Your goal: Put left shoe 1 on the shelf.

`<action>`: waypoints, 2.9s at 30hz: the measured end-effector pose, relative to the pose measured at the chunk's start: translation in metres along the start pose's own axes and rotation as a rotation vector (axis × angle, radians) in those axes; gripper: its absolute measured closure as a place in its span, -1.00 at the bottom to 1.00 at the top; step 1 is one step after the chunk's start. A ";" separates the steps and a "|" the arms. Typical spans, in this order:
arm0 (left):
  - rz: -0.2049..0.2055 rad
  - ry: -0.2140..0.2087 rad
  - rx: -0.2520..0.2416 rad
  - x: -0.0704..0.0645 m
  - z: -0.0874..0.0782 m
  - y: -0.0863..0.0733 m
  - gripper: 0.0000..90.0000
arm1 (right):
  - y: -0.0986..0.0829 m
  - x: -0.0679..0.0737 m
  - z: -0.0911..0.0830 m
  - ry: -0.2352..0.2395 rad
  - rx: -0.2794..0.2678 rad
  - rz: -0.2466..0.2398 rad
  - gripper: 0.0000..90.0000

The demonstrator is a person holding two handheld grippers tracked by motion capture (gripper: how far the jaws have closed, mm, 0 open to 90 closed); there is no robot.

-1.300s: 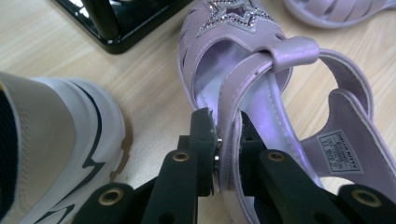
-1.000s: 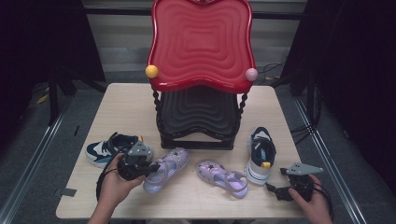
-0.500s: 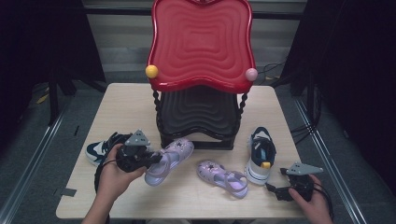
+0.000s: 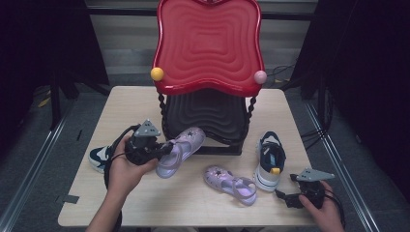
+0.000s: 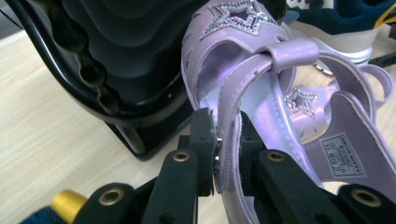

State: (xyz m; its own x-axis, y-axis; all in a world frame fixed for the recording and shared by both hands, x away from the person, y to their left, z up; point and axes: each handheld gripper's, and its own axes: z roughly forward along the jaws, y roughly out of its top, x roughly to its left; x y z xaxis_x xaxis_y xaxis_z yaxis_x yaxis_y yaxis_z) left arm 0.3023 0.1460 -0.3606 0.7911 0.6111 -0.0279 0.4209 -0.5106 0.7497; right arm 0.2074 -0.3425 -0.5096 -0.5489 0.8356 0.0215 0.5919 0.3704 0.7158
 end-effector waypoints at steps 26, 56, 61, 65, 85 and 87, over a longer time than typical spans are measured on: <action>-0.087 0.191 -0.105 0.006 0.029 0.019 0.82 | 0.000 0.000 0.000 0.000 0.000 0.000 -0.75; -0.263 0.356 -0.240 -0.008 0.072 0.047 0.82 | 0.000 0.000 0.000 0.002 0.000 0.000 -0.76; -0.289 0.379 -0.256 -0.006 0.075 0.046 0.82 | 0.000 0.000 0.000 0.003 0.001 0.002 -0.76; -0.298 0.388 -0.258 -0.005 0.077 0.047 0.82 | 0.000 0.000 0.000 0.004 0.002 0.004 -0.76; -0.340 0.487 -0.334 -0.001 0.093 0.056 0.82 | 0.001 0.000 0.001 0.007 0.000 -0.004 -0.76; -0.371 0.500 -0.349 -0.002 0.094 0.057 0.82 | 0.001 0.000 0.001 0.008 0.000 -0.005 -0.76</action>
State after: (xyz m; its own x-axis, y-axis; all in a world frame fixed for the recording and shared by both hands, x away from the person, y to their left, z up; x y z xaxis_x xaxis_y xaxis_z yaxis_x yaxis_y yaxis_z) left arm 0.3666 0.0583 -0.3797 0.2896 0.9540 -0.0779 0.3900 -0.0433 0.9198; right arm 0.2080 -0.3416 -0.5096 -0.5564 0.8306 0.0233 0.5894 0.3748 0.7156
